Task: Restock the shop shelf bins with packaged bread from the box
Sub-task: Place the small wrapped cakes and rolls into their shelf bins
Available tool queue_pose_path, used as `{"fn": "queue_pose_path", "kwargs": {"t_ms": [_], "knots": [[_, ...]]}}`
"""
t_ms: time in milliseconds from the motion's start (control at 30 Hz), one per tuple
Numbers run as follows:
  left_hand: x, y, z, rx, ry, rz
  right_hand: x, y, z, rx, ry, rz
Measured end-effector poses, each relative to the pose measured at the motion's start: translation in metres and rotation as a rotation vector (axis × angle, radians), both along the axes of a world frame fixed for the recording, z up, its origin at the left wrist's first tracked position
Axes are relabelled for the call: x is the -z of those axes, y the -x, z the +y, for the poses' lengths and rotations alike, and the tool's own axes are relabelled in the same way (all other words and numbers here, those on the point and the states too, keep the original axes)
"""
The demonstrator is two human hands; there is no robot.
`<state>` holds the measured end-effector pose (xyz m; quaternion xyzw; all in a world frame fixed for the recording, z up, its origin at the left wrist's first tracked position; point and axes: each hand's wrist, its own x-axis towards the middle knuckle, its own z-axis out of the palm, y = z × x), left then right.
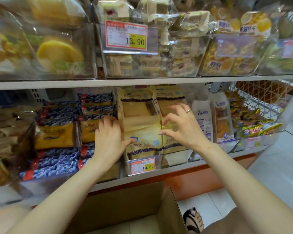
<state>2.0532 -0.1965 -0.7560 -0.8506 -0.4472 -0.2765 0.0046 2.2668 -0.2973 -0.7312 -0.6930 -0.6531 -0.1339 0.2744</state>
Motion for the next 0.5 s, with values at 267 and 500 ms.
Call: {"fn": "queue_pose_path", "kwargs": {"t_ms": [267, 500], "knots": [[0.014, -0.001, -0.008, -0.070, 0.070, -0.159, 0.007, 0.028, 0.004, 0.138, 0.117, 0.023], [0.013, 0.001, -0.014, -0.119, 0.151, -0.233, 0.014, 0.027, 0.004, 0.214, 0.101, -0.124]]}}
